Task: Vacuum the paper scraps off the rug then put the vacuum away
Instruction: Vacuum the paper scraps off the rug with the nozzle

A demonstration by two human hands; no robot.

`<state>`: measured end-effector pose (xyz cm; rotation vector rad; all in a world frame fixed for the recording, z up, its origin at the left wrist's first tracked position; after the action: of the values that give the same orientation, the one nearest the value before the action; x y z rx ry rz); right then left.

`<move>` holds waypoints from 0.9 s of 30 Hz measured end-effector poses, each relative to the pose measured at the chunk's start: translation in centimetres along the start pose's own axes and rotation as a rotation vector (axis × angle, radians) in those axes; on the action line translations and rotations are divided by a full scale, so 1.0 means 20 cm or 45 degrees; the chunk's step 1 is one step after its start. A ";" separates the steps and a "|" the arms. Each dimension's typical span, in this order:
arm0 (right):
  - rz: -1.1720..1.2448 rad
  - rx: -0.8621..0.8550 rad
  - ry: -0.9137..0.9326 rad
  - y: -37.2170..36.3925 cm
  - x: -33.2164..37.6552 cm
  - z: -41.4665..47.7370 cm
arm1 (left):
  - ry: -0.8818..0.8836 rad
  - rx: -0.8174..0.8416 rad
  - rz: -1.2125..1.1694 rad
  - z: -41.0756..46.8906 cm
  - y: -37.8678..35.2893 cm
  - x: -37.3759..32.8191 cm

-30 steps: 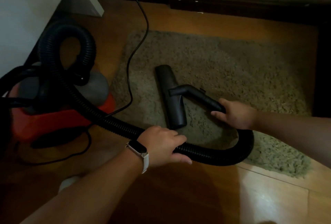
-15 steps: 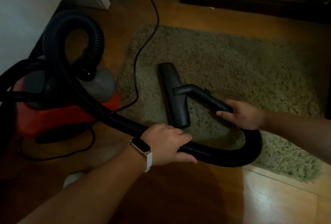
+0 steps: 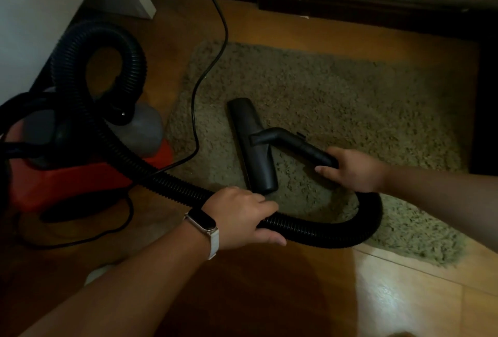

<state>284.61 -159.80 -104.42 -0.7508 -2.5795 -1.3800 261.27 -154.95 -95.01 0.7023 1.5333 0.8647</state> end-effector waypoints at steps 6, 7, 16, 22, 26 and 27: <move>-0.236 -0.121 -0.039 0.06 0.01 -0.02 | -0.006 -0.015 0.014 -0.01 -0.01 0.00; -0.241 -0.142 -0.042 0.07 0.01 -0.03 | -0.007 -0.024 0.025 -0.01 -0.01 0.00; -0.062 -0.111 0.093 0.10 0.00 -0.04 | -0.012 -0.061 0.020 0.04 0.00 -0.01; -0.172 -0.055 0.132 0.08 0.08 0.03 | 0.031 -0.005 -0.018 0.00 -0.03 0.02; -0.136 -0.050 0.052 0.11 0.01 0.05 | 0.065 -0.005 -0.010 0.02 -0.03 0.03; -0.102 -0.069 0.015 0.12 -0.02 0.04 | 0.083 0.010 -0.014 0.04 -0.03 0.03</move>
<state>286.32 -158.18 -103.20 -0.6514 -2.5991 -1.4783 261.93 -154.63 -95.80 0.6763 1.5979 0.8811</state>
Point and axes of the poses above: each hand's wrist, its own z-axis towards the middle knuckle, its own y-axis out of the back of the hand, x = y × z, the point moved 7 cm from there along z, towards the middle knuckle, and after that the axes turned 15 degrees about -z, right-handed, at the moved point
